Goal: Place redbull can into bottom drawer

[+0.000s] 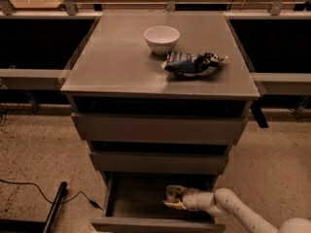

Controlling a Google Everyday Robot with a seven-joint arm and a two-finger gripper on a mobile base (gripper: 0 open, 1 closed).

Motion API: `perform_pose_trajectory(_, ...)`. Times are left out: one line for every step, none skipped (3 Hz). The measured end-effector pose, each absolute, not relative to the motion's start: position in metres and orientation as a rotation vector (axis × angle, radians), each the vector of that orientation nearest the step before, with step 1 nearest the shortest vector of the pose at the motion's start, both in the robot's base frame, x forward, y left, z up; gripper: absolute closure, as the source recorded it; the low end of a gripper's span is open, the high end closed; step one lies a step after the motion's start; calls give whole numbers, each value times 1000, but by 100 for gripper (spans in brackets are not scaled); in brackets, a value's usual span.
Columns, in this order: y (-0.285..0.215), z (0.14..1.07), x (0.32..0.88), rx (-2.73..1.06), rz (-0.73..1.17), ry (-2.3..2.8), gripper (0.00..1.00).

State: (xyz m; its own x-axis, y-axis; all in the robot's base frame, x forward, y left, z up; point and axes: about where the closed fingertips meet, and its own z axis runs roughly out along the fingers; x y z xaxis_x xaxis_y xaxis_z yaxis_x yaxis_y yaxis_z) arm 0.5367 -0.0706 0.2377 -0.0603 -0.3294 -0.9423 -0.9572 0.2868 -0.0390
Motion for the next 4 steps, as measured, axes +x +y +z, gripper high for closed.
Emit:
perform_pose_trajectory(-68,237,536,-1216,818,1584,0)
perform_pose_trajectory(-68,237,536,-1216,818,1584,0)
perform_pose_trajectory(-84,245,523,-1189,779,1588,0)
perform_pose_trajectory(-88,245,519,-1180,779,1592,0)
